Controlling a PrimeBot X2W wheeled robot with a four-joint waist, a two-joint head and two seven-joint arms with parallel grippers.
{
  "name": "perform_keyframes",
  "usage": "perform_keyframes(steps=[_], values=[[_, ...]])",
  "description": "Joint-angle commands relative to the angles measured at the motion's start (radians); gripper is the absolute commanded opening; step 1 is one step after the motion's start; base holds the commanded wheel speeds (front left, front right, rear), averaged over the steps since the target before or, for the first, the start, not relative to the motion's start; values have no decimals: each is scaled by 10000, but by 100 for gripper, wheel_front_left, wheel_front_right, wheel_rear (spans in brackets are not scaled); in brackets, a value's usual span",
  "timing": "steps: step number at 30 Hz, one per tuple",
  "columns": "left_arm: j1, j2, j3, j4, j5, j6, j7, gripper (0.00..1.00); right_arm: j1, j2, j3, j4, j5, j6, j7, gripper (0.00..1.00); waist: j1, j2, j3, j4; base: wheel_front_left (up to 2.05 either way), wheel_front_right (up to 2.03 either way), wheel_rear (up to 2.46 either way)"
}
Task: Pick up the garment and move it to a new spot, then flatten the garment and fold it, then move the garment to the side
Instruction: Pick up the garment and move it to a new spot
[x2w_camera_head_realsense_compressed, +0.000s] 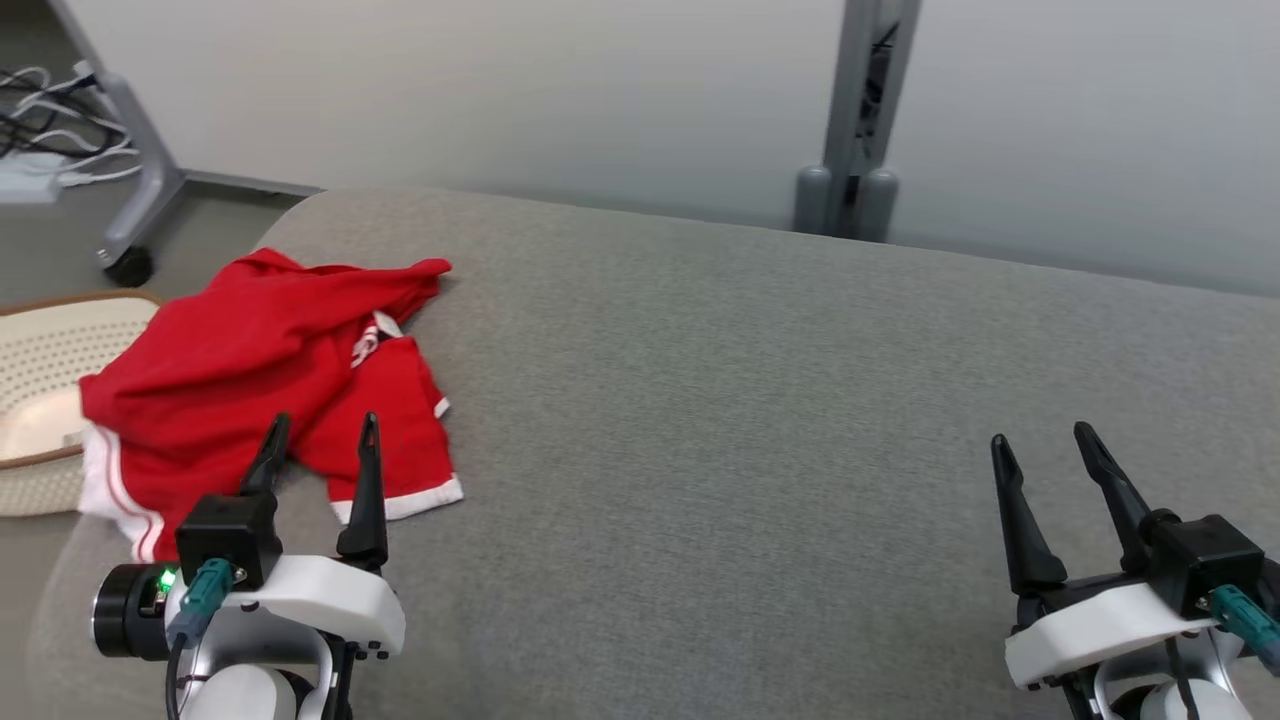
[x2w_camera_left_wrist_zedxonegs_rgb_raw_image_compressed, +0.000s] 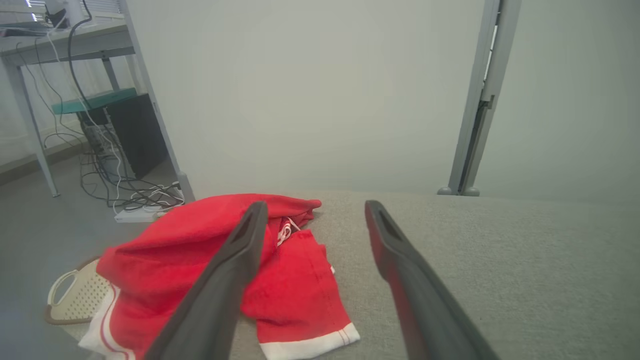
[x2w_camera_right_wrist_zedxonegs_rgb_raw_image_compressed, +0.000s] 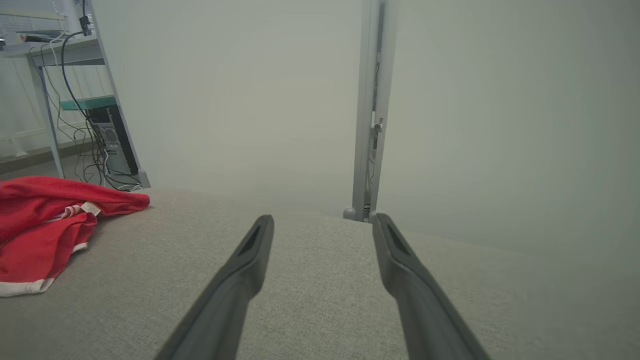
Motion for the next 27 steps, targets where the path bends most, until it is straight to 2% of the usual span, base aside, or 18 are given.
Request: perform_keyframes(steps=[1,7,13,27], values=[[-20,61,63,2,-66,47,-28,100,-82,-54,17,-17,-18,20,-26,100,-1,0,100,715,0,0,0],[68,123,230,45,-210,150,-152,100,-142,-64,305,-30,-55,18,30,100,-1,0,122,1747,0,0,0],[97,159,241,73,-308,128,-172,100,-143,-64,489,-79,78,18,-42,100,-1,0,90,2386,0,0,0],[157,223,166,-80,-381,261,-107,100,-207,-63,599,35,206,17,-106,100,-1,0,77,2488,0,0,0]])
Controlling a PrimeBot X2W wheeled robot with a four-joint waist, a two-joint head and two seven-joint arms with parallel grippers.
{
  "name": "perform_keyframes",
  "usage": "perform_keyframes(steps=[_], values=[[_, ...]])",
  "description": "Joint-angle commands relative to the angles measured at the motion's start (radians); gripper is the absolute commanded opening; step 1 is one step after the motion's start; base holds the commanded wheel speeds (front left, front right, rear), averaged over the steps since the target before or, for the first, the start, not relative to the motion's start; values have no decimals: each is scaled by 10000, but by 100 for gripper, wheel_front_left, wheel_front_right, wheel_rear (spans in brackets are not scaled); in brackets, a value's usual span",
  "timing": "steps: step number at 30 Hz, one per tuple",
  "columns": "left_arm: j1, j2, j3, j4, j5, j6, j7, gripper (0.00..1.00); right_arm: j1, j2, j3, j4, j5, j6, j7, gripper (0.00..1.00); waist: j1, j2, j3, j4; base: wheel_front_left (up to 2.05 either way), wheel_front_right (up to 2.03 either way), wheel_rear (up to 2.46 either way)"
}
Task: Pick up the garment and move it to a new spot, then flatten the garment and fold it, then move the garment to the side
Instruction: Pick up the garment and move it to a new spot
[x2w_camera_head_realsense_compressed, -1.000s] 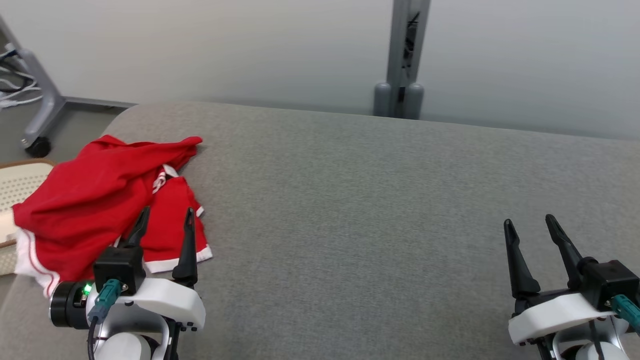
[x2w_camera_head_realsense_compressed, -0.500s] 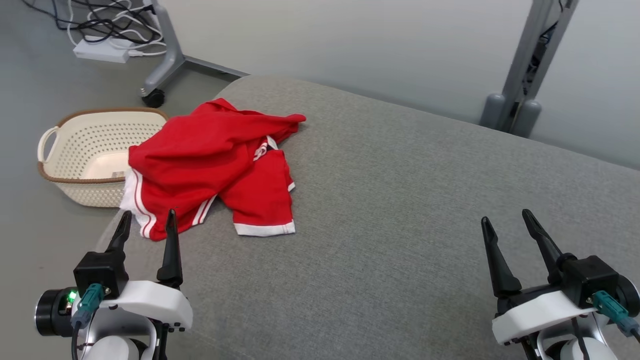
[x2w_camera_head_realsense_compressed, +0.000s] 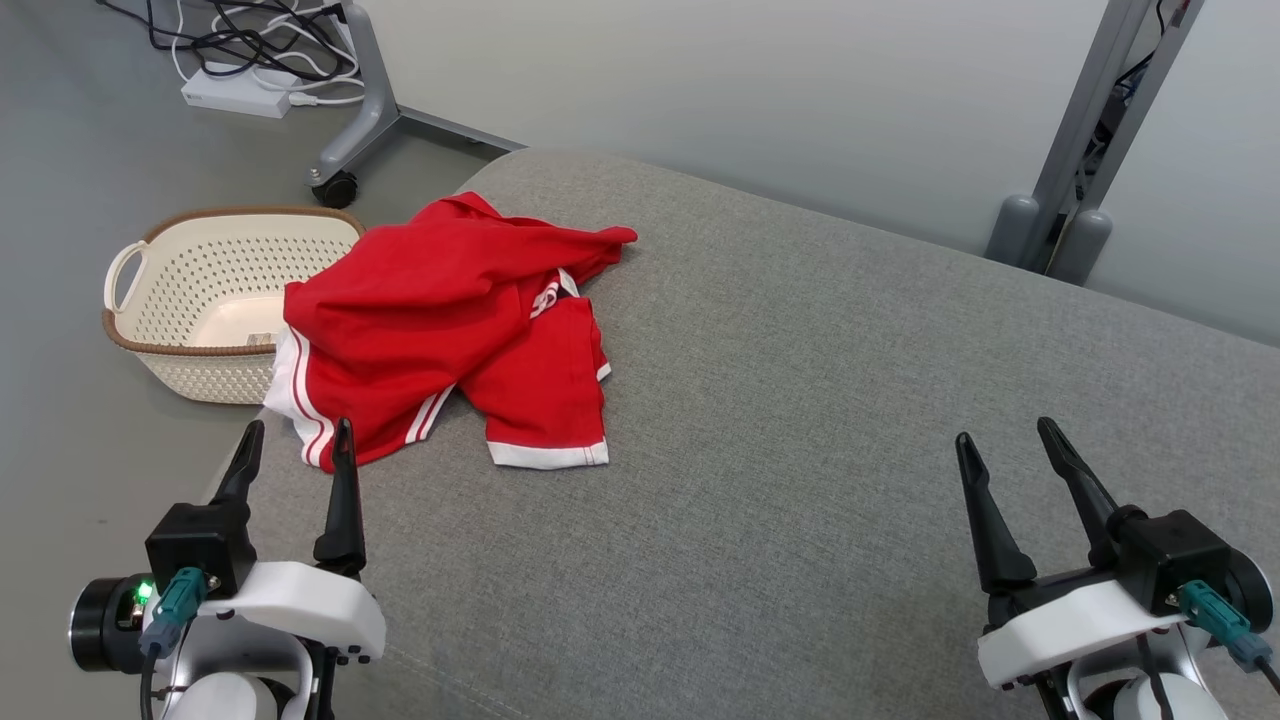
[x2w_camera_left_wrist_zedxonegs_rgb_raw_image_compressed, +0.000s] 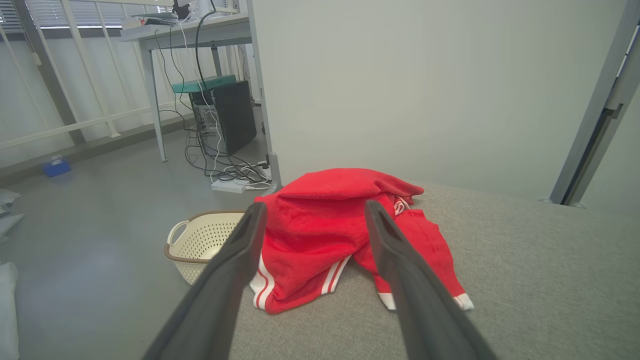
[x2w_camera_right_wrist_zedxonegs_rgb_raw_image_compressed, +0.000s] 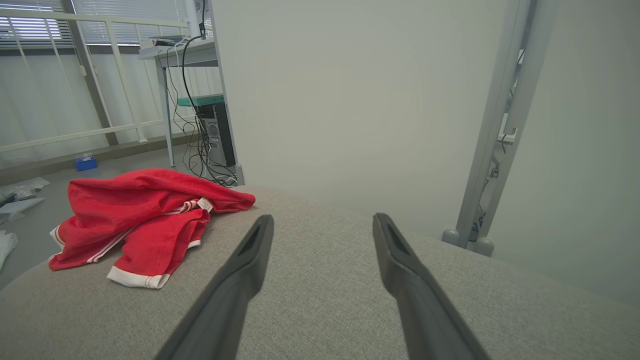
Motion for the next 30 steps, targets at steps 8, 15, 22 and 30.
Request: perform_keyframes(steps=[8,15,22,30], values=[[-211,45,-19,-163,-106,46,-112,100,-142,-74,-71,47,76,15,-101,100,0,0,55,6,0,0,0],[-1018,263,-243,-934,-135,-336,249,100,-186,-75,-48,10,123,15,-77,100,0,0,180,-107,0,0,0],[-2374,389,-893,-563,-390,-1099,1581,100,-450,-76,140,-88,19,13,2,100,0,0,668,-918,0,0,0],[-3260,69,-1225,2316,-1056,-1707,2507,100,-826,-79,251,-169,-119,10,114,100,0,0,1608,-2198,0,0,0]])
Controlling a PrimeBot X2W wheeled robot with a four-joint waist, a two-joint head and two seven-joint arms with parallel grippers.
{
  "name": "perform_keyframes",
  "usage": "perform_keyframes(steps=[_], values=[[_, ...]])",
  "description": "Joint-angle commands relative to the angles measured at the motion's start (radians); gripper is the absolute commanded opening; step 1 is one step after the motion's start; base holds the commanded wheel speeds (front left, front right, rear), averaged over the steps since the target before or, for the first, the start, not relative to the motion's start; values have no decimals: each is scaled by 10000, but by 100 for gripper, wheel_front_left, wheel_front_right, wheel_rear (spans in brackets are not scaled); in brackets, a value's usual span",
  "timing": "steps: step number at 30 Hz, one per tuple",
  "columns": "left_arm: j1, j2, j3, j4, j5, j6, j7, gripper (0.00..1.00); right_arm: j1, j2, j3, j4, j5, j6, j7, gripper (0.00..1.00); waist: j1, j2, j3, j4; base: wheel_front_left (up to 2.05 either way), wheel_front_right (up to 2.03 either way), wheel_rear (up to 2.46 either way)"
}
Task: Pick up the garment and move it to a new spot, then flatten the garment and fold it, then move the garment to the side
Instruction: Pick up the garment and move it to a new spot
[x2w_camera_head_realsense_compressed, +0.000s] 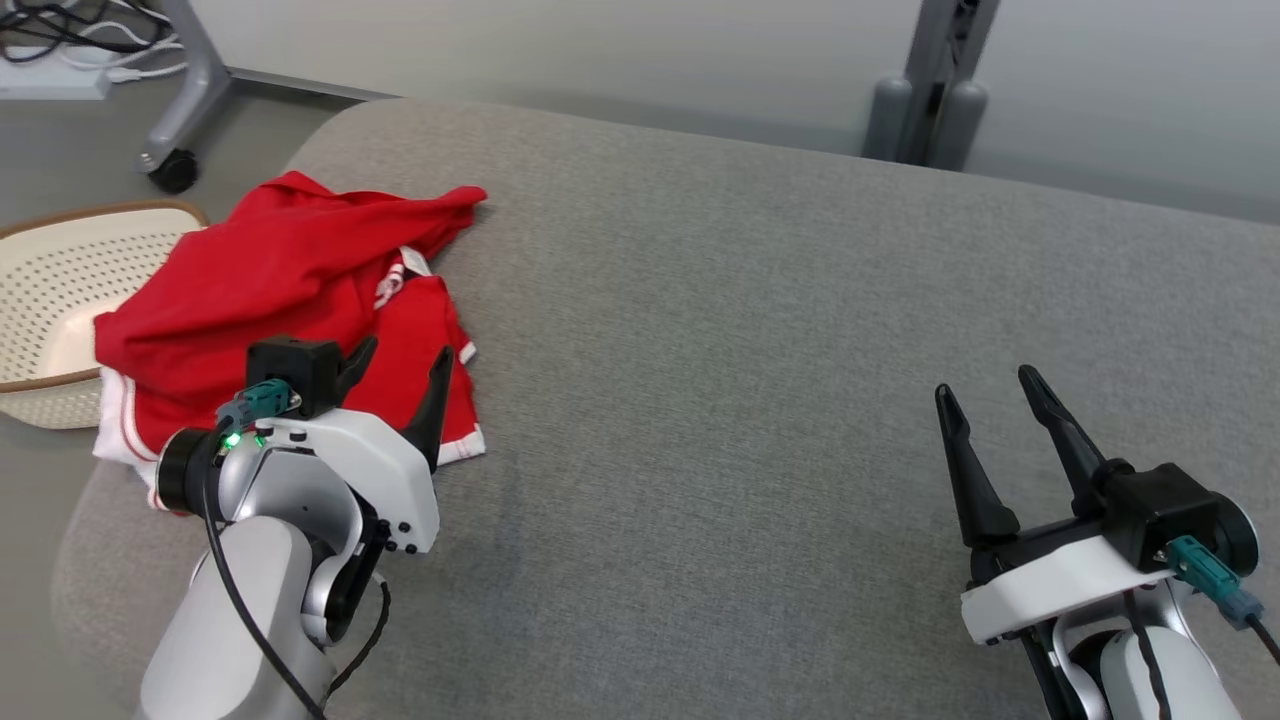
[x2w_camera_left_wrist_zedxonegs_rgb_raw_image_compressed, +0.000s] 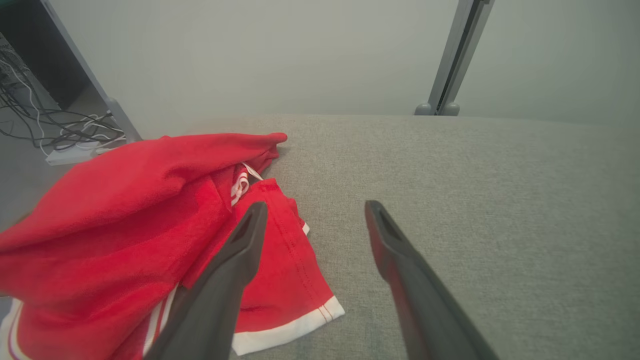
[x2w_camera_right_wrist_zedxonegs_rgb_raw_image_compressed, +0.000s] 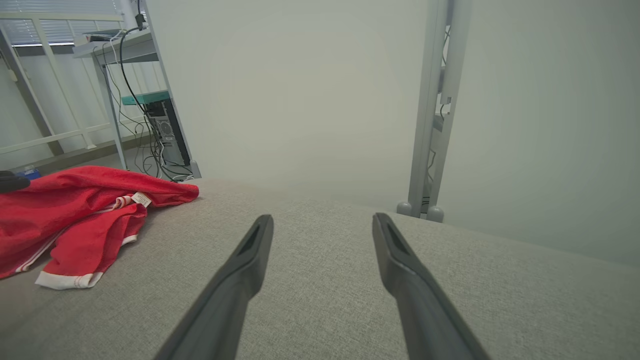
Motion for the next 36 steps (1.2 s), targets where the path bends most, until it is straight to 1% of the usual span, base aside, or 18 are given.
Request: perform_keyframes(steps=[1,3,8,11,12,15,16,17,18,19,22,28,32,36], values=[[-274,0,31,550,-105,-92,45,100,-165,-85,-22,-82,-118,5,14,100,-1,0,623,-659,0,0,0],[-487,-86,52,1368,-221,-132,55,100,-258,-82,-40,-105,-154,5,31,100,-1,0,870,-891,0,0,0],[-1046,-152,235,3379,-455,-44,15,100,-440,-79,6,-146,-223,5,21,100,-1,0,1369,-1314,0,0,0],[-1409,-170,327,4436,-588,-37,-59,100,-581,-77,2,-162,-251,5,-5,100,-1,0,1590,-1425,0,0,0],[-1409,-170,327,4436,-588,-37,-59,100,-581,-77,2,-162,-251,5,-5,100,-1,0,1590,-1425,0,0,0],[-1644,-268,380,5401,-688,-117,-158,100,-594,-80,-21,-131,-256,5,-11,100,-1,0,1706,-1462,0,0,0],[-1683,-297,381,5674,-733,-158,-180,65,-619,-80,-33,-128,-259,5,-13,100,-1,0,1722,-1462,0,0,0],[-1749,-320,398,5928,-751,-162,-270,36,-634,-79,-36,-114,-260,5,-14,100,-1,0,1728,-1457,0,0,0],[-1810,-337,404,6151,-774,-188,-338,0,-646,-77,-45,-98,-264,5,-16,100,-1,0,1724,-1443,0,0,0],[-1887,-351,395,6360,-797,-230,-420,0,-654,-79,-62,-92,-264,5,-15,100,-1,0,1719,-1422,0,0,0],[-2234,-302,394,6595,-666,-112,-1192,0,-644,-79,-131,-76,-285,5,-10,100,-1,0,1633,-1320,0,0,0],[-2871,-130,605,6149,-616,9,-3144,0,-437,-80,-396,-139,-326,5,-18,100,-1,0,1241,-1015,0,0,0],[-3113,37,700,5276,-502,192,-3946,0,-266,-76,-515,-183,-325,5,-44,100,-1,0,873,-822,0,0,0],[-2777,280,855,3803,-349,548,-4243,0,-60,-82,-574,-247,-249,5,-60,100,-1,0,479,-741,0,0,0]])
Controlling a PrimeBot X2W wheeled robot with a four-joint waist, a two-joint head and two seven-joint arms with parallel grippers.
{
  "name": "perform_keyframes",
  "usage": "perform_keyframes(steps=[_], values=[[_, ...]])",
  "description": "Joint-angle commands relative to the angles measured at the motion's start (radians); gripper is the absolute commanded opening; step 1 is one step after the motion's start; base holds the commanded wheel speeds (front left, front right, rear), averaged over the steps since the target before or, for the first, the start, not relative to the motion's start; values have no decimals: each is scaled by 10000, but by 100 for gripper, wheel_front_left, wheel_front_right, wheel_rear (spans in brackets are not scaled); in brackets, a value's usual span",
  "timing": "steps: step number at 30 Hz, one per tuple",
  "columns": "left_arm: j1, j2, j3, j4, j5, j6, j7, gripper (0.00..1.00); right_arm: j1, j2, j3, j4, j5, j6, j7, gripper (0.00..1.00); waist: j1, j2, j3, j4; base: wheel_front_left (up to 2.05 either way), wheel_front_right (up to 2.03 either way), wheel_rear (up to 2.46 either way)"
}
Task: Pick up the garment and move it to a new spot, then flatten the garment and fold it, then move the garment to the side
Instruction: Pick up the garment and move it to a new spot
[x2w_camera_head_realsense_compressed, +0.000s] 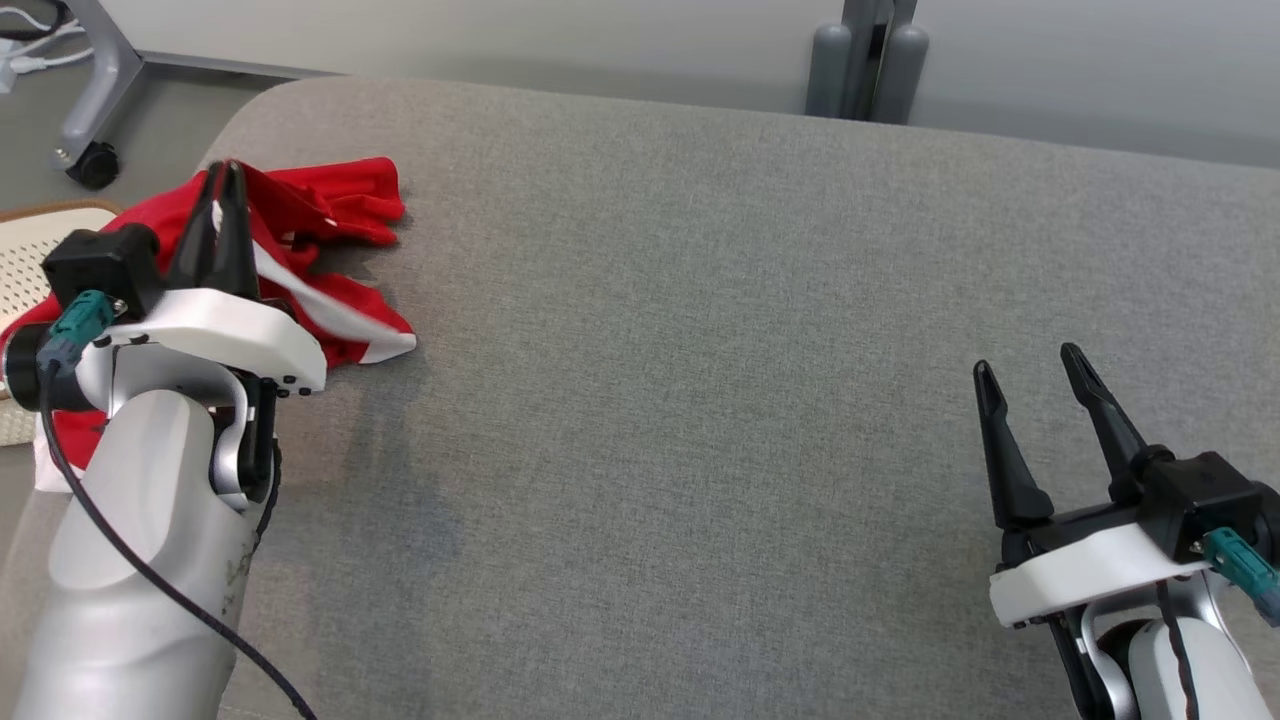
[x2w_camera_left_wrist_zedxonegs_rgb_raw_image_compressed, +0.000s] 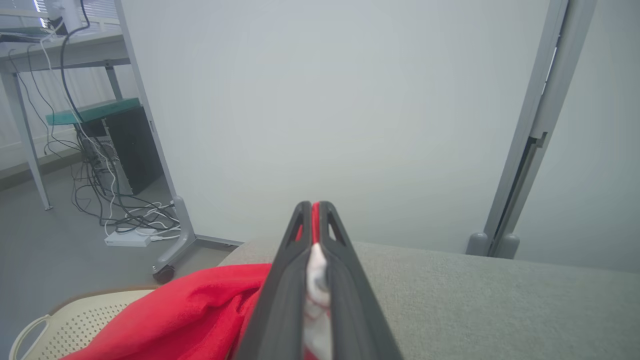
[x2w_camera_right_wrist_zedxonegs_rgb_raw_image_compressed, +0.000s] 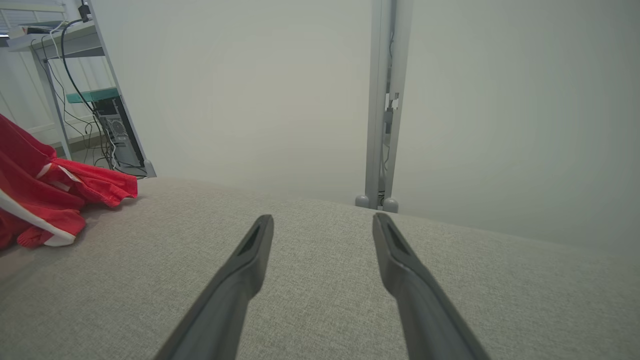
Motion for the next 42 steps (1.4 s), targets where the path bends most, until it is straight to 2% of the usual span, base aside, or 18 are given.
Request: perform_keyframes(steps=[1,7,14,19,21,22,27,31,42], values=[[236,84,71,-353,64,129,-75,0,192,-75,-54,-22,73,5,-62,100,-1,0,-245,71,0,0,0],[1523,420,181,-3366,287,791,86,0,416,-75,-116,-159,186,5,-149,100,-1,0,-753,167,0,0,0],[2965,809,22,-6792,714,1429,921,0,595,-77,-161,-204,330,5,-167,100,-1,0,-1207,240,0,0,0],[3331,946,-172,-8468,936,1617,1499,0,595,-78,-90,-179,443,5,-205,100,-1,0,-1402,-47,0,0,0],[3367,972,-231,-8719,987,1633,1608,0,578,-80,-76,-178,488,5,-228,100,-1,0,-1410,-150,0,0,0],[3335,959,-365,-9219,1071,1666,1740,0,545,-75,-36,-167,547,5,-259,100,-1,0,-1411,-387,0,0,0],[3130,735,-962,-9858,1122,1509,2022,0,479,-77,20,-138,651,5,-292,100,-1,0,-1341,-1175,0,0,0],[2969,448,-1595,-9754,1114,1301,2182,0,320,-78,82,-203,698,5,-280,100,-1,0,-1126,-1974,0,0,0],[1837,-639,-3218,-7853,972,450,2177,0,-146,-74,148,-162,958,5,-525,100,-1,0,168,-4394,0,0,0]])
